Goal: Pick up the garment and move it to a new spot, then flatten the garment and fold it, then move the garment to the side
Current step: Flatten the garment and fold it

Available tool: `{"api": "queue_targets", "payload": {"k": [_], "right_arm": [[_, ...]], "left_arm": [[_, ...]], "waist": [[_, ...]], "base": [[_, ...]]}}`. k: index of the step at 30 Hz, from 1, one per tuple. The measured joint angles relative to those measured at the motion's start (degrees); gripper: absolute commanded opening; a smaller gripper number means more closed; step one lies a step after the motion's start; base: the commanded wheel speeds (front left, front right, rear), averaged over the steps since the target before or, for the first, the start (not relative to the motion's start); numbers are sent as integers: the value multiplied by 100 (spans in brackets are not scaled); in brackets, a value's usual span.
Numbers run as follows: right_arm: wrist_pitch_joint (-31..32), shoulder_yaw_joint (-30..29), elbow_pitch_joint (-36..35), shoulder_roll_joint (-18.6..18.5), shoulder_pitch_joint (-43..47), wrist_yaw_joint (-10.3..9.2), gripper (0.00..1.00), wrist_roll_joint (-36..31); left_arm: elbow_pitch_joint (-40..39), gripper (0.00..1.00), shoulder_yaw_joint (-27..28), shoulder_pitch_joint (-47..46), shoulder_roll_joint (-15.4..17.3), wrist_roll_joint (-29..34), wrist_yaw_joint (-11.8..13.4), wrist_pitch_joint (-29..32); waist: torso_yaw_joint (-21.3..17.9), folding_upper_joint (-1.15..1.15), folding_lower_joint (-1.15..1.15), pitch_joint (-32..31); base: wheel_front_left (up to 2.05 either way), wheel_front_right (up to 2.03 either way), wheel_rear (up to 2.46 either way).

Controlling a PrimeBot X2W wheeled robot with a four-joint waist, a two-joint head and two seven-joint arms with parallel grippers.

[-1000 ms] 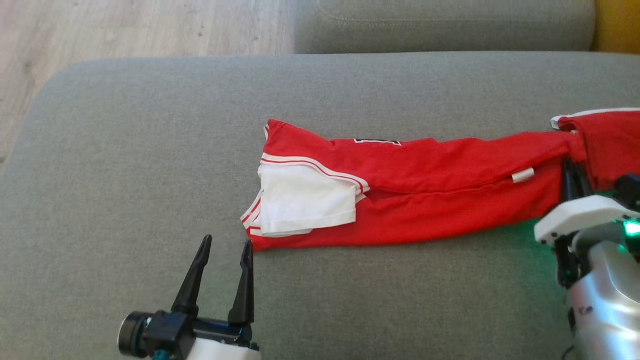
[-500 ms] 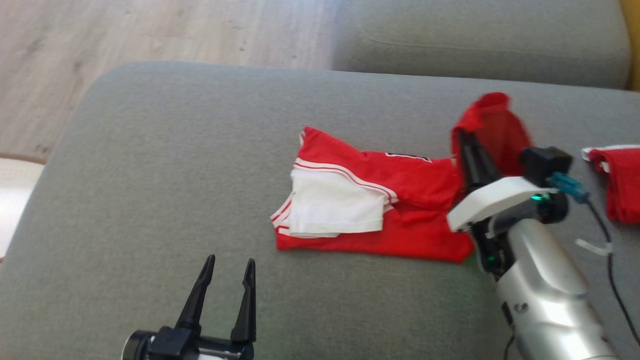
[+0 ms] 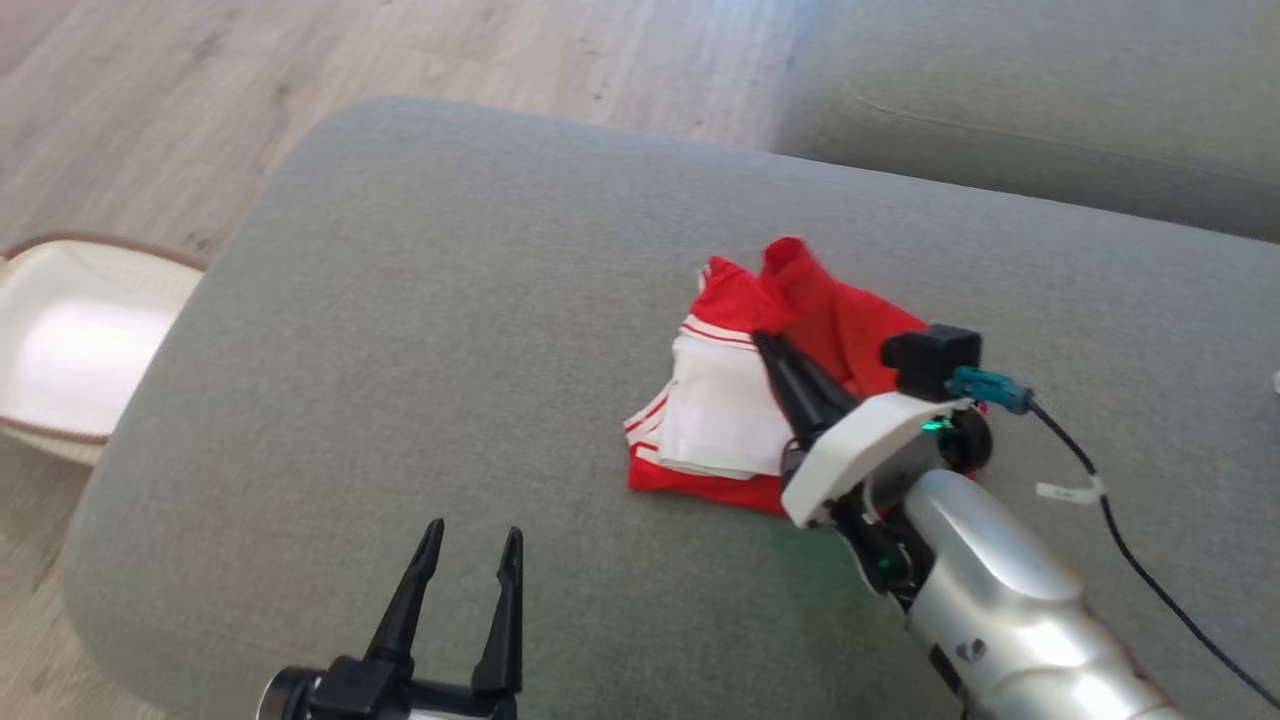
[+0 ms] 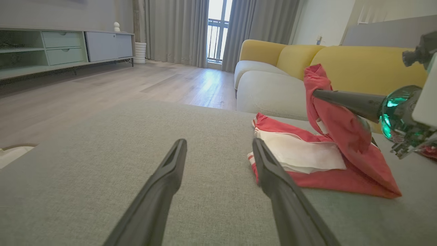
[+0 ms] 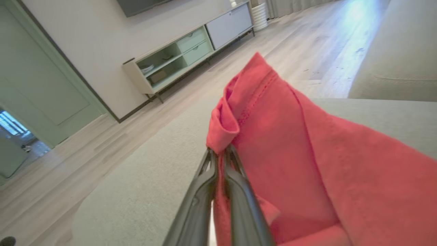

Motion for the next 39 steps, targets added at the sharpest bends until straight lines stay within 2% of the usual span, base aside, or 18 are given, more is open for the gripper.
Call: {"api": "queue_targets", "payload": {"k": [2, 3, 4, 10, 14, 21, 27, 28, 29, 34, 39], "right_arm": [[2, 253, 42, 0, -96, 0, 0, 215], [-7, 372, 79, 0, -155, 0, 55, 291], [-34, 483, 104, 0, -209, 0, 100, 382], [-334, 1033, 104, 0, -376, 0, 100, 879], [-567, 1096, 51, 0, -380, 0, 100, 948], [-711, 481, 43, -112, -302, 0, 100, 439], [-712, 54, -339, -442, 447, 0, 100, -110], [-712, 45, -367, -469, 572, 0, 73, -167], [-712, 60, -377, -501, 674, 0, 0, -211], [-624, 335, -300, -591, 760, 0, 0, -479], [-258, 650, 46, -668, 550, 0, 0, -556]], "left_arm": [[14, 100, -1, 0, -19, 0, -21, 0], [18, 100, -2, 0, -22, 0, -23, 1], [20, 100, -2, 0, -24, 0, -24, 0], [41, 100, 8, 2, -32, 0, -23, 0], [40, 100, 20, 3, -38, 0, -20, 0], [34, 100, 86, 149, -43, 16, -14, 1], [16, 100, 149, 179, -43, 18, 10, 1], [14, 100, 149, 179, -43, 18, 10, 0], [14, 100, 149, 178, -43, 18, 10, 0], [14, 100, 141, 173, -49, 19, -8, 0], [26, 100, 124, 135, -60, 18, -25, 0]], "waist": [[93, 0, 0, 8], [131, 0, 0, 16], [163, 0, 0, 24], [123, 0, 0, 18], [-58, 0, 0, -12], [-477, 0, 0, -94], [-747, 0, 0, -115], [-765, 0, 0, -101], [-774, 0, 0, -85], [-722, 0, 0, -8], [-535, 0, 1, 88]], "base": [[0, 0, 0], [0, 0, 0], [0, 0, 0], [0, 0, 0], [0, 0, 0], [0, 0, 0], [0, 0, 0], [0, 0, 0], [0, 0, 0], [0, 0, 0], [0, 0, 0]]}}
